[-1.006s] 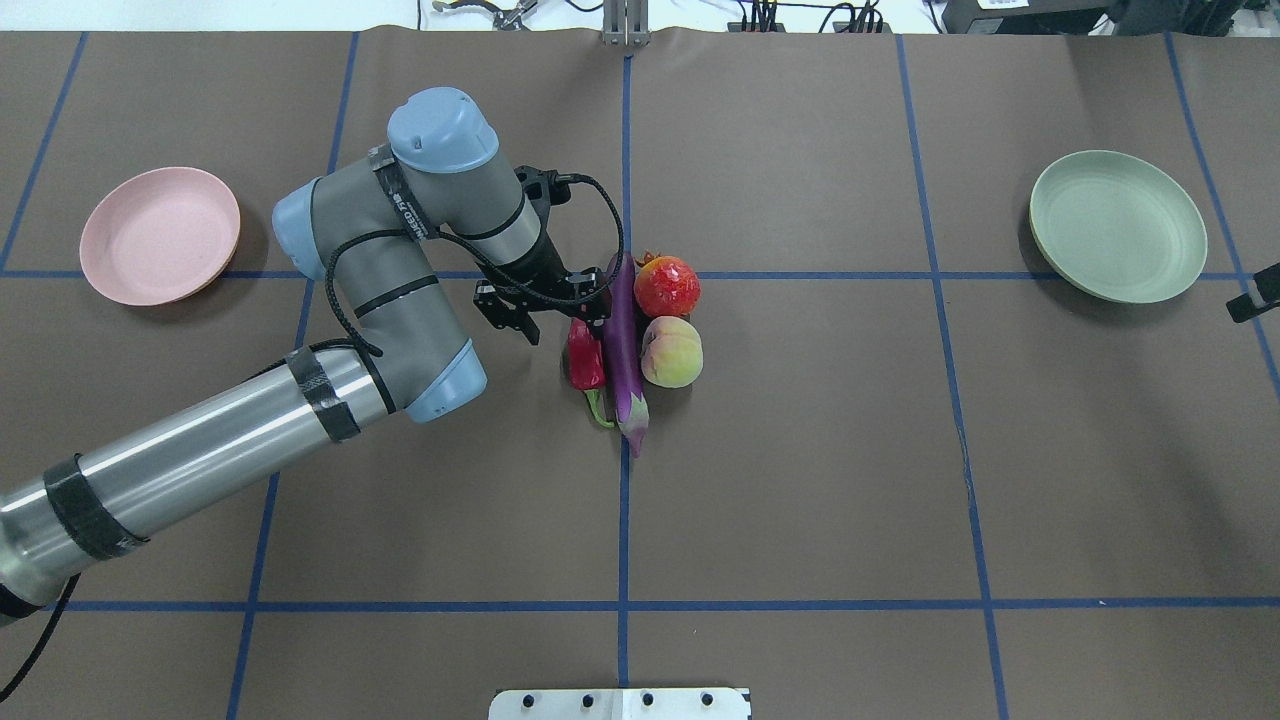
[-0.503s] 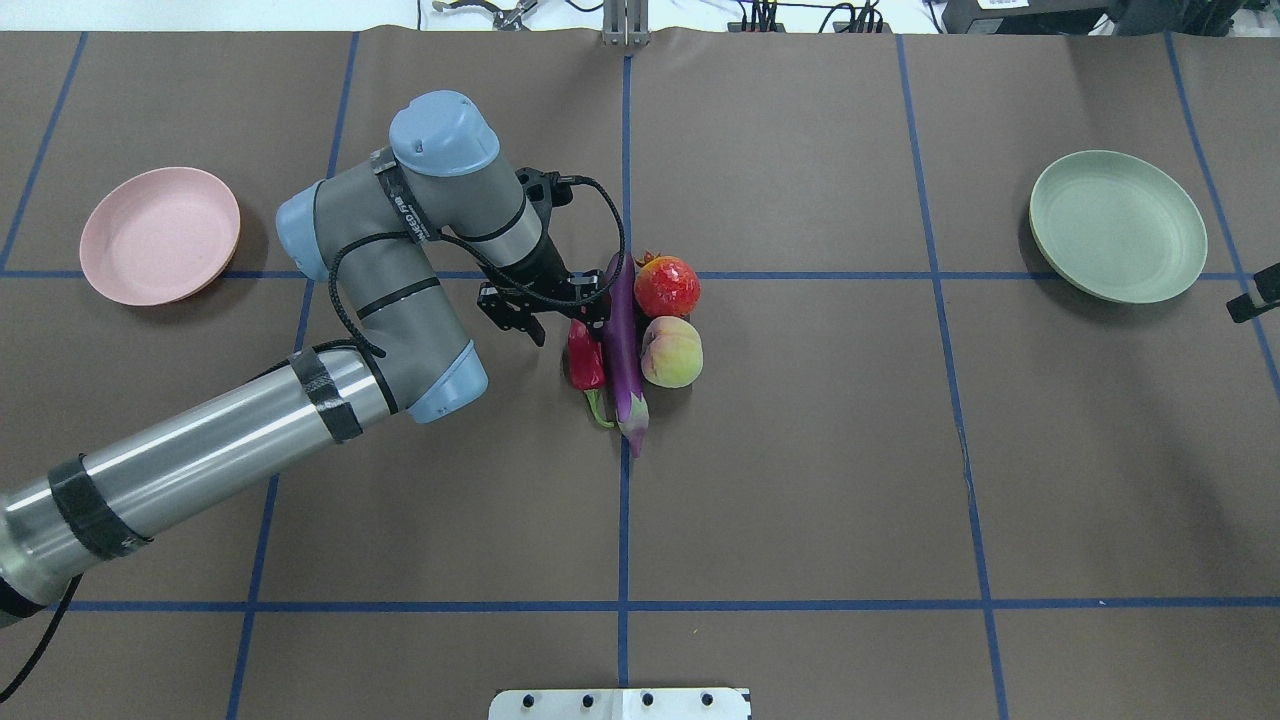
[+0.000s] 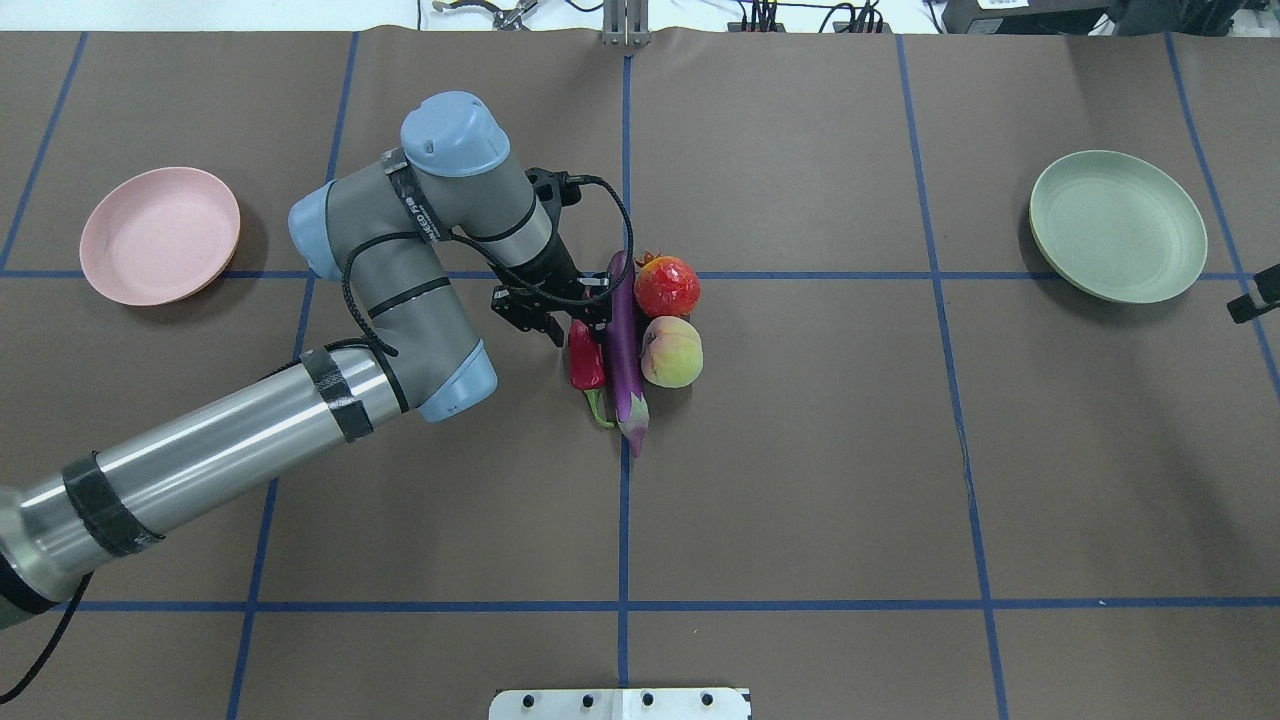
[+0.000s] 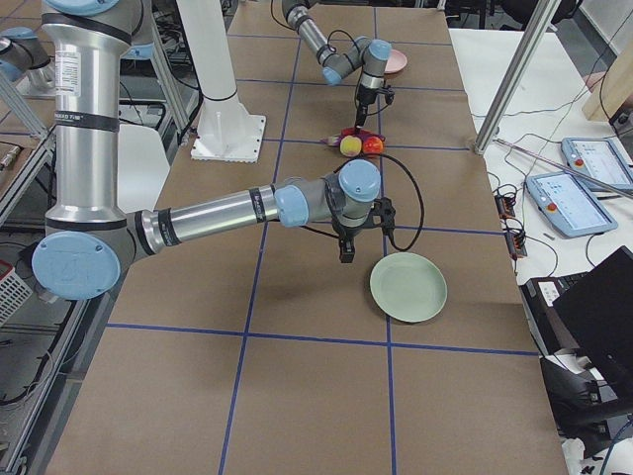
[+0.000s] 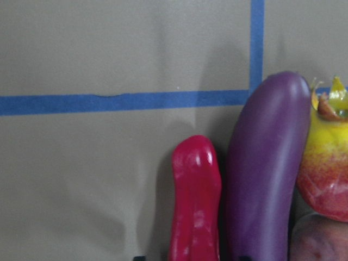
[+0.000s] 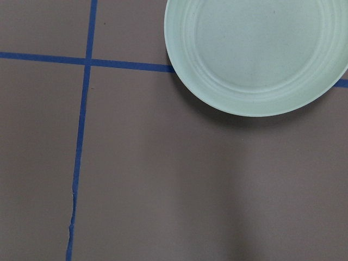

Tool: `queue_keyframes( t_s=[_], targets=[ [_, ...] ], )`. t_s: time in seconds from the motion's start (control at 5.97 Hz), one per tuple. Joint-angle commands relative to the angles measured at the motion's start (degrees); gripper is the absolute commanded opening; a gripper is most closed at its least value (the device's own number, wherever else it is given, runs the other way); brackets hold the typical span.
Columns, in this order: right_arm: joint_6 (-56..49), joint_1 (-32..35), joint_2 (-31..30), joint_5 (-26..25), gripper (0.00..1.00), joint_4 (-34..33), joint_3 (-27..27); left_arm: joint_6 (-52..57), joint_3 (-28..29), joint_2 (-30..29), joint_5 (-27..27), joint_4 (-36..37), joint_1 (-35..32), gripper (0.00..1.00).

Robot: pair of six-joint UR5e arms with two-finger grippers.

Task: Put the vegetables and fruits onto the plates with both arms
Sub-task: 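Move the left gripper down over the red pepper and grasp it, then carry the red pepper with the left gripper onto the pink plate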

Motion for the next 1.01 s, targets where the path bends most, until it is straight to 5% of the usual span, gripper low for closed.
queue_keyframes(
  t_s=[0.0, 0.5, 0.84],
  targets=[
    [0.0, 0.0, 0.0, 0.1, 1.0, 0.0, 0.0, 0.0, 0.0, 0.1, -0.1, 0.0, 0.0, 0.0],
    [0.0, 0.0, 0.1, 0.0, 1.0, 0.2, 0.1, -2.7, -5.8, 3.0, -2.8, 0.8, -5.9, 0.0],
    [0.0, -0.3, -0.2, 0.0, 1.0, 4.9, -0.2, -4.7, -10.5, 13.9, -9.7, 0.9, -17.7, 0.0]
  ],
)
